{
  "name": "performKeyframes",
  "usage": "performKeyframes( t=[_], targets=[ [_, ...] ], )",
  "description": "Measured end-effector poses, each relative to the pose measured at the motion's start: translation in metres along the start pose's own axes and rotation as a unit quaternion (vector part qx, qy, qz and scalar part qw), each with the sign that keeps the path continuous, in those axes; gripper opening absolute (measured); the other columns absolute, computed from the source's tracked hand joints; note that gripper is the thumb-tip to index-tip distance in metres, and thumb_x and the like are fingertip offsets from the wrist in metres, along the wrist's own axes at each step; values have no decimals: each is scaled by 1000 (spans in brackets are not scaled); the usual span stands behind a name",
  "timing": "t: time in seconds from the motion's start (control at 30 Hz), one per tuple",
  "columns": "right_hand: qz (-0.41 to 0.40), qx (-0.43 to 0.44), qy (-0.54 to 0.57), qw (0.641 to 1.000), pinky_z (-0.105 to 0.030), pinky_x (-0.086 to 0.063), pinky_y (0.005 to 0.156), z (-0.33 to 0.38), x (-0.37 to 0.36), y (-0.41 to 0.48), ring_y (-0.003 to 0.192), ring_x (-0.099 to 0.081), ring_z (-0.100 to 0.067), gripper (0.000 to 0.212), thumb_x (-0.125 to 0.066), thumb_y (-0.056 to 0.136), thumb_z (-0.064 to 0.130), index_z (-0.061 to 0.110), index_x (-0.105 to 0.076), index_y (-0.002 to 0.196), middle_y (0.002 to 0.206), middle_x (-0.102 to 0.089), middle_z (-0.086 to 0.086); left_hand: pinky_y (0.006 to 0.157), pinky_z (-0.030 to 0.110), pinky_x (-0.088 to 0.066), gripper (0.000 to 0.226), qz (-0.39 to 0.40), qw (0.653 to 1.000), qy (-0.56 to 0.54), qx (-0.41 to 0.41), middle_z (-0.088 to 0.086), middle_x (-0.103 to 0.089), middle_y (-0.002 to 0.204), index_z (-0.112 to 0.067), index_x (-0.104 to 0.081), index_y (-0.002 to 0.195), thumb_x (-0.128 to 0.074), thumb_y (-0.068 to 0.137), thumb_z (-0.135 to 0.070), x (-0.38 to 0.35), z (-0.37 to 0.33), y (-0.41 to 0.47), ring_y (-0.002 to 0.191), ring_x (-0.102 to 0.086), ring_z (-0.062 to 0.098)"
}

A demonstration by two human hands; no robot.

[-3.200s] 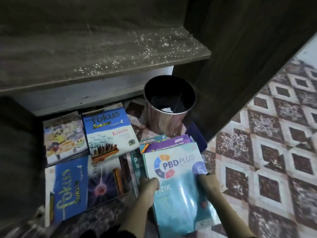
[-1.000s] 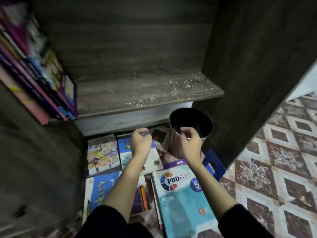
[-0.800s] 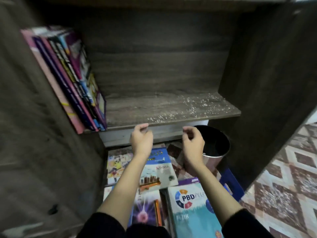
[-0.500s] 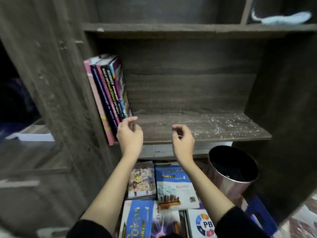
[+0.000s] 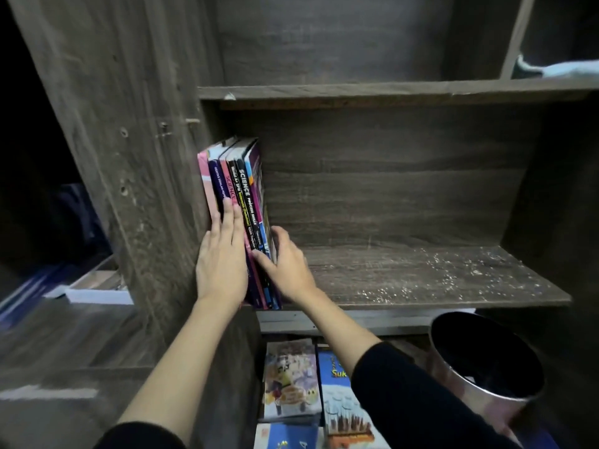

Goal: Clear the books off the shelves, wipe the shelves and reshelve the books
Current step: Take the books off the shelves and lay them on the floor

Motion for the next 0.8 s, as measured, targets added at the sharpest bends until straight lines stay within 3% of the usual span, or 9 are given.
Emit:
performKeyframes(
  t=[0.13,0.3,0.43,0.53,0.6,0.7,0.8],
  targets=[
    [36,26,-55,997,-42,-43,97,-3,-9,9,122,-51,-34,62,-45,96,48,18,-27,148,139,-51,-14,117,32,-9,70,-11,1000,17,4,3,40,138,-11,29,136,-31,99,-10,-7,1,2,146,6,22],
    [17,48,-115,992,-47,-47,85,4,-16,8,106,-58,-44,59,-41,99,37,12,-23,149,125,-59,-23,117,32,-6,67,-19,1000,10,10,1,43,136,-11,31,133,-27,98,-12,-8,2,3,146,8,21],
    [-26,14,-112,993,-45,-46,83,2,-14,4,104,-58,-43,62,-48,95,28,11,-22,149,126,-58,-20,117,31,-6,73,-34,999,0,10,2,41,138,-11,30,134,-33,99,-21,-10,3,3,146,8,21],
    [-5,-40,-108,993,-44,-46,85,-13,-24,-4,105,-59,-41,70,-54,92,24,16,-14,149,123,-60,-19,117,31,-6,68,-40,999,-12,7,2,39,140,-11,31,133,-29,99,-12,-10,4,2,146,7,21],
    [21,-75,-111,991,-43,-47,86,-24,-27,-8,106,-58,-41,62,-53,94,24,13,-20,145,118,-61,-22,117,31,-6,67,-44,999,-21,1,1,37,142,-13,29,135,-26,98,-5,-6,3,2,146,7,21],
    [37,-81,-120,989,-42,-45,84,-22,-24,-13,107,-56,-42,48,-49,96,22,6,-28,137,115,-60,-24,117,32,-7,75,-44,996,-75,-15,0,27,148,-14,15,146,-36,92,0,0,4,1,147,5,20],
    [43,-68,-131,988,-42,-45,82,-19,-22,-23,105,-57,-42,48,-49,95,23,4,-29,134,112,-61,-25,118,32,-6,61,-63,969,-240,-21,-1,-2,158,-14,-12,151,-40,97,-15,10,3,0,146,-1,15]
  ],
)
Point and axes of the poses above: each hand's wrist, its own y-axis towards the middle knuckle, its own x-axis out of the back of the hand, z = x × y, the point moved 8 cm from there along y, towards the middle knuckle
